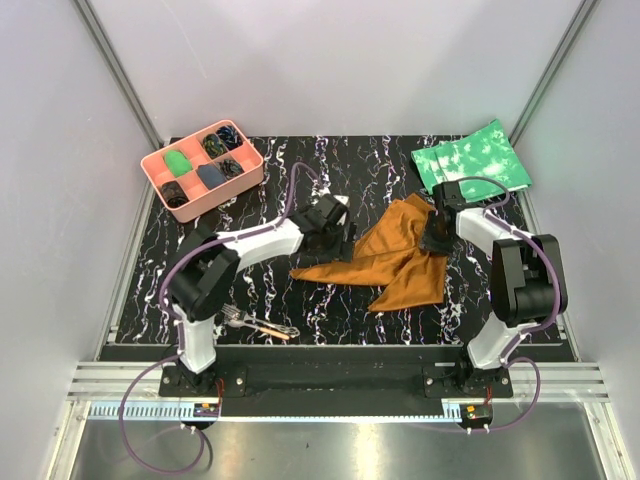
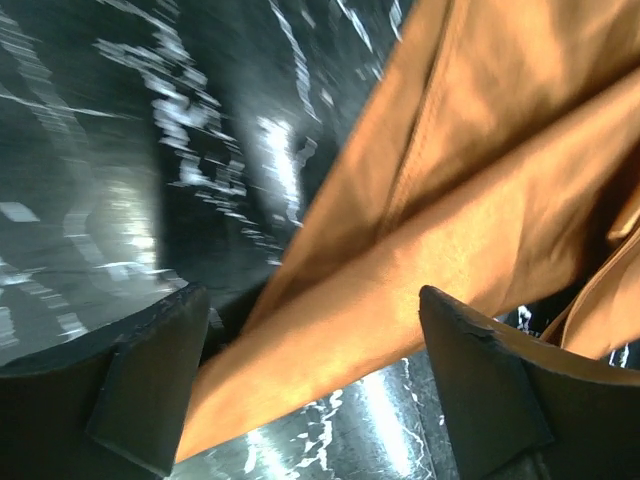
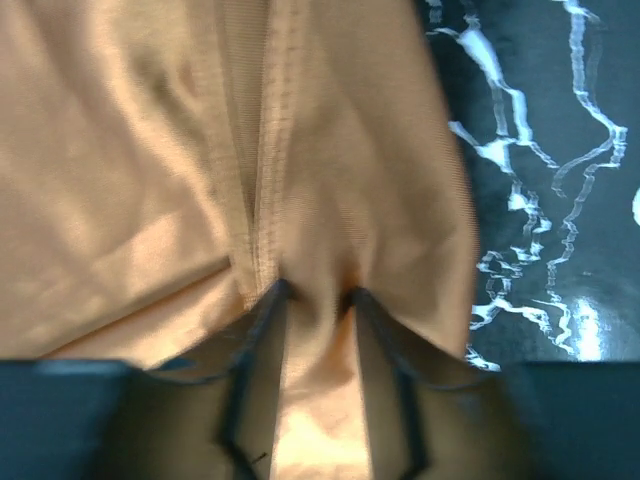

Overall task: Fold the napkin into a case and place the utensils inside
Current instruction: Move the crumpled napkin to the corner of the board.

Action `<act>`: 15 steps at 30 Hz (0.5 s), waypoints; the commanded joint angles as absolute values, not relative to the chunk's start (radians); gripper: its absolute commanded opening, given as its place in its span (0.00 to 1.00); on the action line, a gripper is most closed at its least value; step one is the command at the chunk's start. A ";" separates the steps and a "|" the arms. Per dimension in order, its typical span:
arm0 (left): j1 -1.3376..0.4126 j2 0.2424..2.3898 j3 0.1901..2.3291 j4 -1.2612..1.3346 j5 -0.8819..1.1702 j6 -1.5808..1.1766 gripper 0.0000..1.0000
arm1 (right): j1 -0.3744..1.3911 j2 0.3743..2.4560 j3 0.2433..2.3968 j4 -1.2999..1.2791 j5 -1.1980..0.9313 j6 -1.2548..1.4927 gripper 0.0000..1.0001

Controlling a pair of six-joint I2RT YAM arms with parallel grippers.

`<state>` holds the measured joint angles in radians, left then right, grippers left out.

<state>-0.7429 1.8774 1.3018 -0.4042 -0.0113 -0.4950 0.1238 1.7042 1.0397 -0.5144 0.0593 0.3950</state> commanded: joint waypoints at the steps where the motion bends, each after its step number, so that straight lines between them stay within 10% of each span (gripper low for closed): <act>1: -0.750 1.922 1.281 -0.357 0.063 -0.499 0.76 | 0.156 1.695 1.095 -0.440 -0.020 0.359 0.26; 5: -0.742 1.893 1.234 -0.350 0.031 -0.505 0.42 | 0.163 1.723 1.167 -0.408 -0.197 0.353 0.00; 9: -0.735 1.806 1.154 -0.345 0.003 -0.505 0.00 | 0.163 1.689 1.206 -0.449 -0.080 0.335 0.00; 14: -0.752 1.628 0.973 -0.278 0.072 -0.551 0.00 | 0.160 1.615 1.160 -0.554 0.389 0.308 0.00; 15: -0.774 1.609 0.956 -0.253 0.127 -0.563 0.00 | 0.160 1.615 1.163 -0.560 0.423 0.301 0.18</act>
<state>-0.7410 1.7386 1.0401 -0.3153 0.0330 -0.5236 0.1692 1.6833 1.1652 -0.5011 0.0734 0.3428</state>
